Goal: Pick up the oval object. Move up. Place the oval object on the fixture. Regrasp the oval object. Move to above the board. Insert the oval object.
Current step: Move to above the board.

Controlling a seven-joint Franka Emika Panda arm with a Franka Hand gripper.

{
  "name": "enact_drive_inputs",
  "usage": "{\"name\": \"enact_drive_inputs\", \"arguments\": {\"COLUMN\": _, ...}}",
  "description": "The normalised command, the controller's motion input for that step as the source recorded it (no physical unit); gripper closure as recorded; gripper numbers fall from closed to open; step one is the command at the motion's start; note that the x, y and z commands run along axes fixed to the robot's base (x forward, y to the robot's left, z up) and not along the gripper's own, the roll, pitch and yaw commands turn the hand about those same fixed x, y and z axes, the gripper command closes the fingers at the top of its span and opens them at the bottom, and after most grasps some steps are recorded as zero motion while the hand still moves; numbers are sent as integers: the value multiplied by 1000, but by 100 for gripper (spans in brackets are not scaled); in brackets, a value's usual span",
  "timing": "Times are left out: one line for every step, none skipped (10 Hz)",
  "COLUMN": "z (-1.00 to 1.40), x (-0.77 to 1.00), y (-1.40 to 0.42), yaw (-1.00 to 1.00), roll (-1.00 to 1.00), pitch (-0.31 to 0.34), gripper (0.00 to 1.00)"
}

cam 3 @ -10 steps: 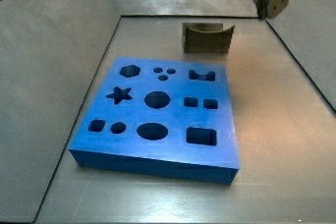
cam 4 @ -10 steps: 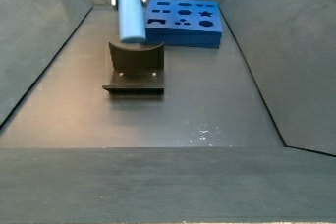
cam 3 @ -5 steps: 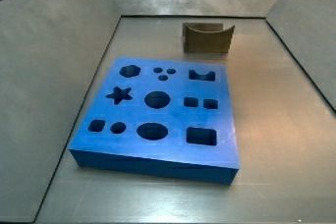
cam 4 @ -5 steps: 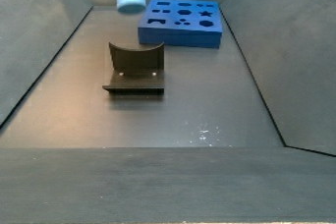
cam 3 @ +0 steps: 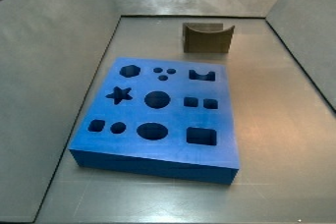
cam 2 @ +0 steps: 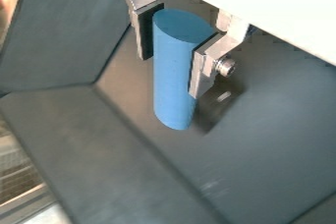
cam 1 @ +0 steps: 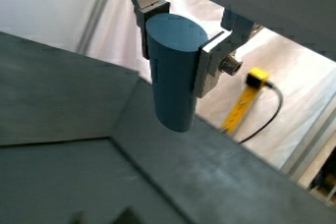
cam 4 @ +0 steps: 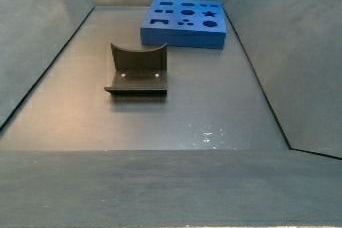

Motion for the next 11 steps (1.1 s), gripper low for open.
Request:
{"name": "enact_drive_inputs", "arguments": {"z": 273, "x": -541, "y": -1000, "yaw": -54, "roll": -1000, "pitch": -103, "gripper": 100}}
{"name": "enact_drive_inputs", "arguments": {"z": 282, "x": -555, "y": -1000, "yaw": -62, "roll": -1000, "pitch": -113, "gripper": 100}}
{"name": "enact_drive_inputs", "arguments": {"z": 284, "x": -573, "y": -1000, "yaw": -68, "roll": -1000, "pitch": -116, "gripper": 100}}
{"name": "enact_drive_inputs", "arguments": {"z": 286, "x": -591, "y": -1000, "yaw": -74, "roll": -1000, "pitch": -118, "gripper": 100}}
{"name": "enact_drive_inputs", "arguments": {"z": 296, "x": -622, "y": -1000, "yaw": -80, "roll": -1000, "pitch": -125, "gripper": 100}}
{"name": "enact_drive_inputs", "arguments": {"z": 299, "x": -660, "y": -1000, "yaw": -84, "roll": -1000, "pitch": -134, "gripper": 100}}
{"name": "enact_drive_inputs", "arguments": {"z": 302, "x": -690, "y": -1000, "yaw": -88, "roll": -1000, "pitch": -140, "gripper": 100}}
{"name": "enact_drive_inputs", "arguments": {"z": 164, "x": -427, "y": -500, "yaw": -87, "roll": -1000, "pitch": -161, "gripper": 100}}
{"name": "enact_drive_inputs", "arguments": {"z": 72, "x": -253, "y": -203, "yaw": -80, "roll": -1000, "pitch": -171, "gripper": 100}}
{"name": "enact_drive_inputs", "arguments": {"z": 25, "x": -156, "y": -79, "yaw": -65, "roll": -816, "pitch": -133, "gripper": 100}}
{"name": "enact_drive_inputs", "arguments": {"z": 35, "x": -118, "y": -41, "yaw": -31, "roll": -507, "pitch": -95, "gripper": 100}}
